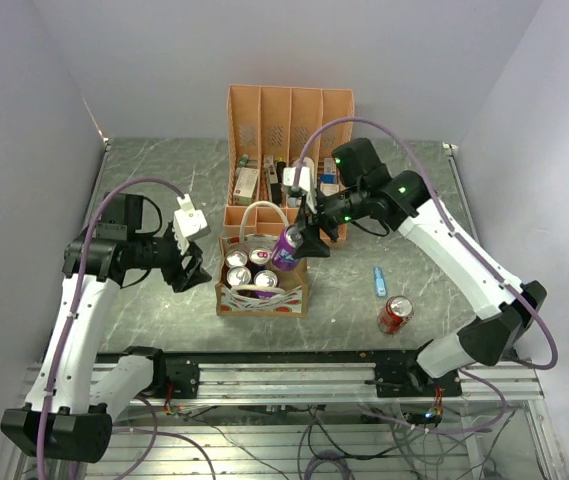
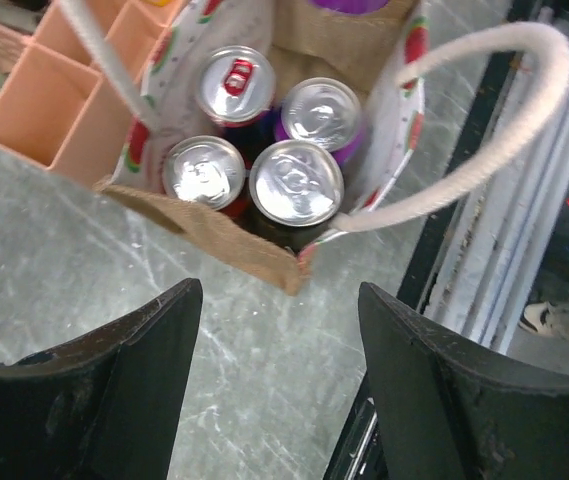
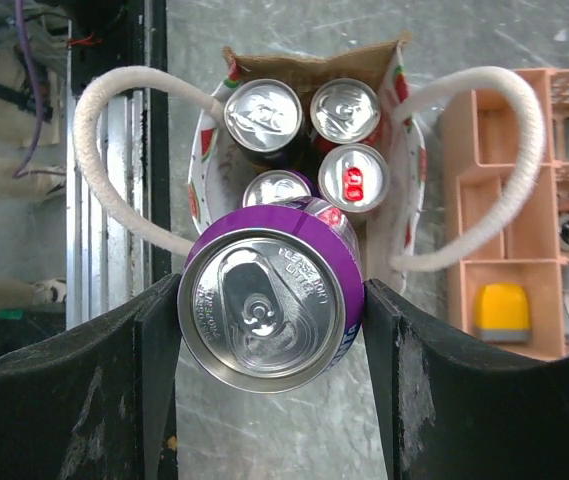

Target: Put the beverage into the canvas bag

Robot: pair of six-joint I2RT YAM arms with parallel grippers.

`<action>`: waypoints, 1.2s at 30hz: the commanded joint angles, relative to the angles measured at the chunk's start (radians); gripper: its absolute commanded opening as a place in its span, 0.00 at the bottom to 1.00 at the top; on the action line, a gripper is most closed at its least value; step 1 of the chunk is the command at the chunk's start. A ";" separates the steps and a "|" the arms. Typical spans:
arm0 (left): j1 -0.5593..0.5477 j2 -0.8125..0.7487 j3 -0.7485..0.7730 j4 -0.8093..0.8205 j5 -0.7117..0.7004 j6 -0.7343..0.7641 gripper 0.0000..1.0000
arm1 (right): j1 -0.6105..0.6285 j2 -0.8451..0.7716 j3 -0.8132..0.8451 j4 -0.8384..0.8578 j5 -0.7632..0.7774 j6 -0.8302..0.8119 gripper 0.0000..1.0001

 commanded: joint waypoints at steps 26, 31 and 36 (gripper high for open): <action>-0.357 0.130 -0.018 -0.064 0.173 0.150 0.44 | 0.074 0.001 -0.114 0.072 0.225 -0.044 0.00; -0.357 0.122 -0.055 -0.050 0.189 0.158 0.26 | 0.060 0.000 -0.124 0.104 0.292 -0.015 0.00; -0.358 0.109 -0.080 -0.023 0.175 0.152 0.13 | 0.060 0.020 -0.142 0.138 0.326 0.008 0.00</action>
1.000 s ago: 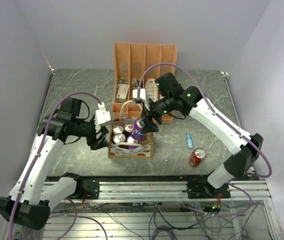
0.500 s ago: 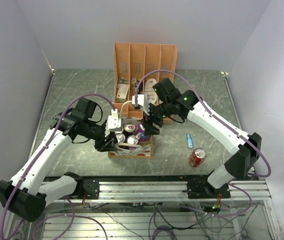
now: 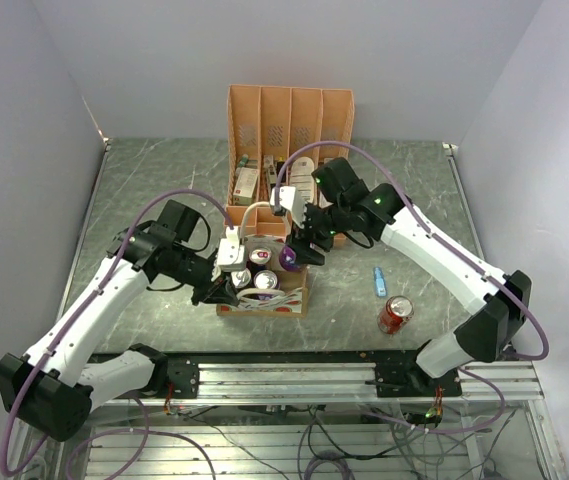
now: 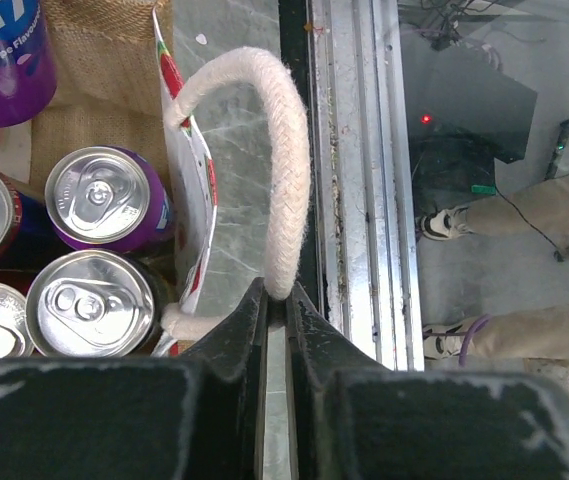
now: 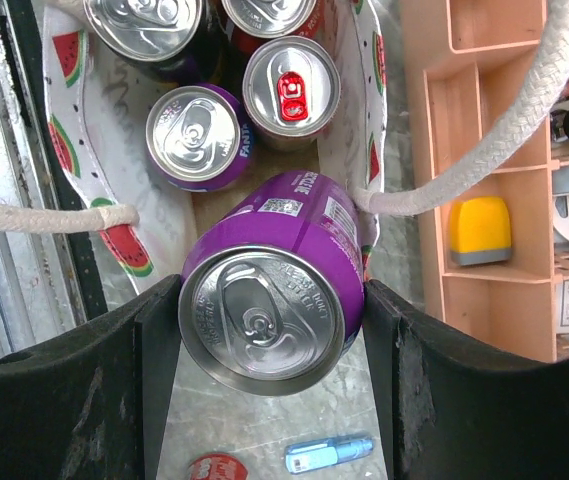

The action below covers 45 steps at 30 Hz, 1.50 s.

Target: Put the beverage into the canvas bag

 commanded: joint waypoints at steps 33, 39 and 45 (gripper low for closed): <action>-0.022 -0.084 -0.051 0.025 -0.043 0.174 0.07 | 0.070 0.220 0.028 0.107 0.159 0.094 0.00; -0.021 -0.092 -0.067 0.034 -0.054 0.185 0.07 | 0.070 0.236 0.014 0.126 0.201 0.101 0.01; -0.022 -0.100 -0.081 0.060 -0.058 0.167 0.07 | 0.070 0.261 0.003 0.133 0.225 0.102 0.10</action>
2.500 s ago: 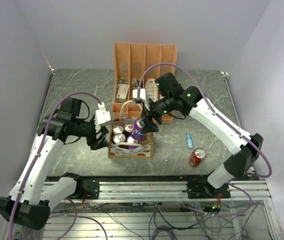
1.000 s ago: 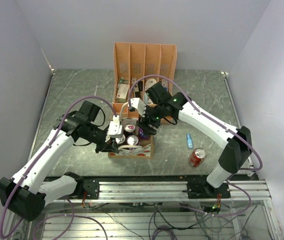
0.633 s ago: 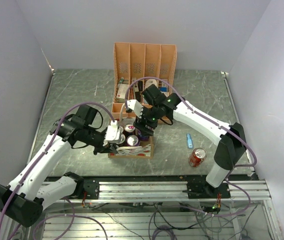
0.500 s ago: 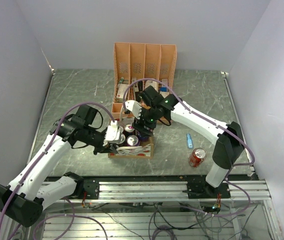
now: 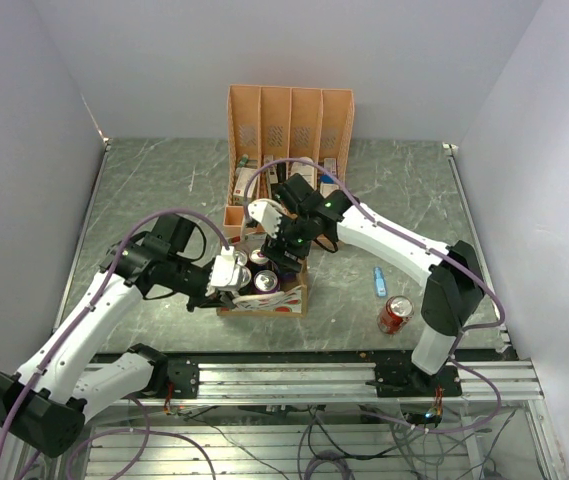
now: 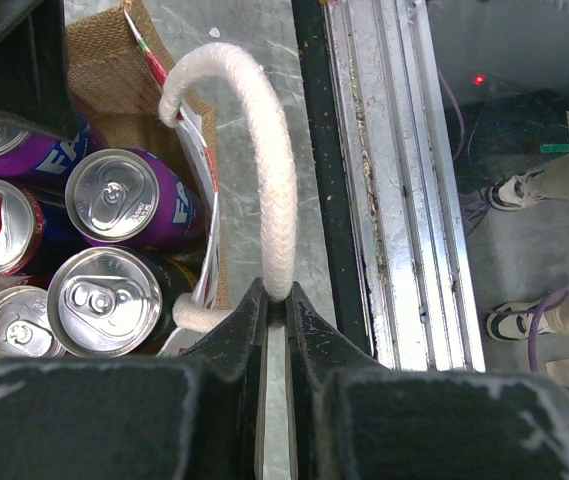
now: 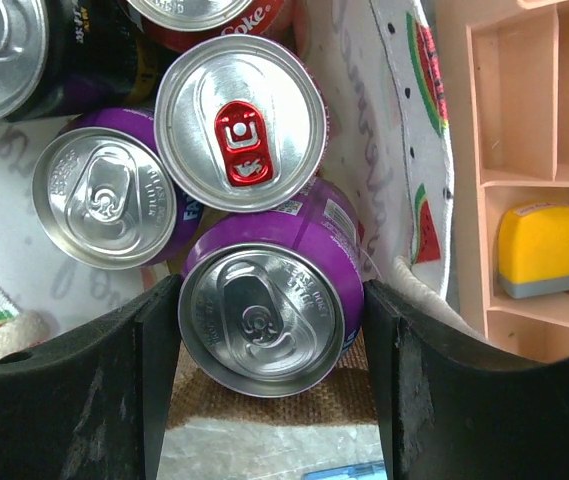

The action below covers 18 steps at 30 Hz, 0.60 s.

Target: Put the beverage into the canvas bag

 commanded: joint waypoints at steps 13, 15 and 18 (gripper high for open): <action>-0.008 -0.006 -0.018 0.057 -0.019 0.017 0.07 | -0.006 0.013 -0.066 0.069 0.071 -0.029 0.33; -0.008 -0.011 -0.023 0.065 -0.024 0.012 0.07 | -0.005 0.016 -0.071 0.067 0.069 -0.030 0.36; -0.008 -0.017 -0.022 0.054 -0.027 0.015 0.07 | -0.004 0.021 -0.071 0.064 0.073 -0.033 0.40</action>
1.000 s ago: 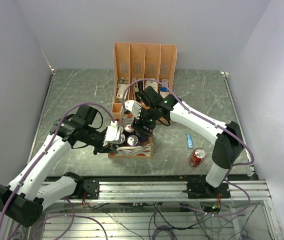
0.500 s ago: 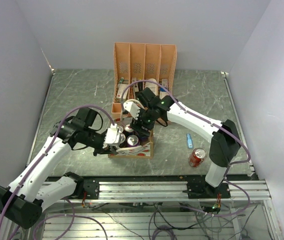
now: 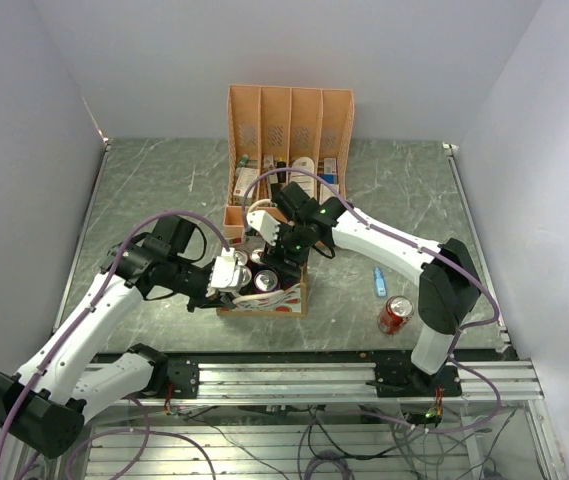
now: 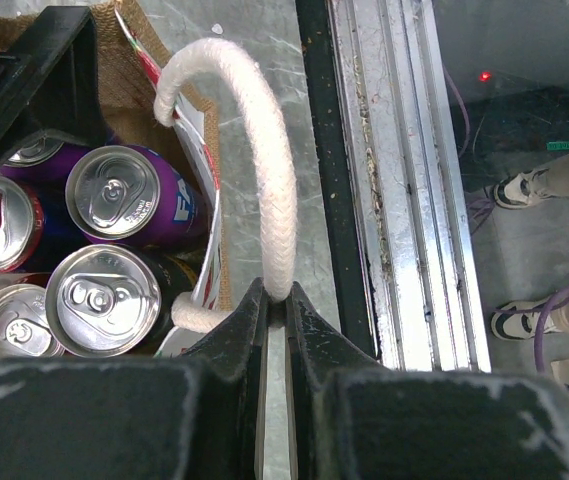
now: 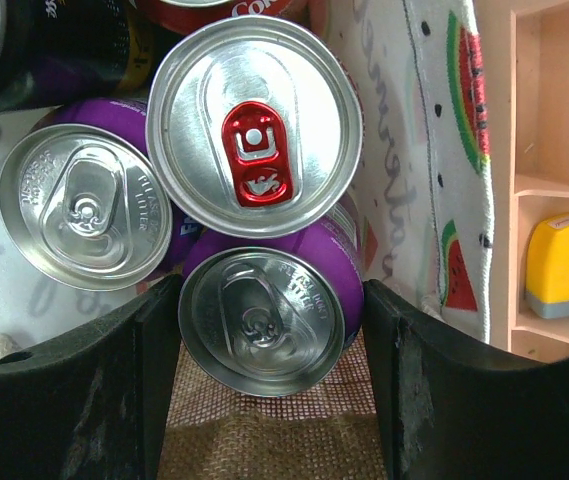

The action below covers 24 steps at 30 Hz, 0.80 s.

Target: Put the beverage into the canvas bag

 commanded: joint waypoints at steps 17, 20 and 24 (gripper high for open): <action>-0.004 -0.029 -0.016 0.037 -0.033 0.005 0.07 | -0.008 -0.009 0.035 -0.017 0.082 -0.040 0.72; -0.004 -0.030 -0.018 0.043 -0.036 0.001 0.07 | -0.006 -0.013 0.044 -0.020 0.084 -0.041 0.74; -0.001 -0.033 -0.017 0.041 -0.038 0.003 0.07 | -0.004 -0.015 0.060 -0.028 0.092 -0.045 0.76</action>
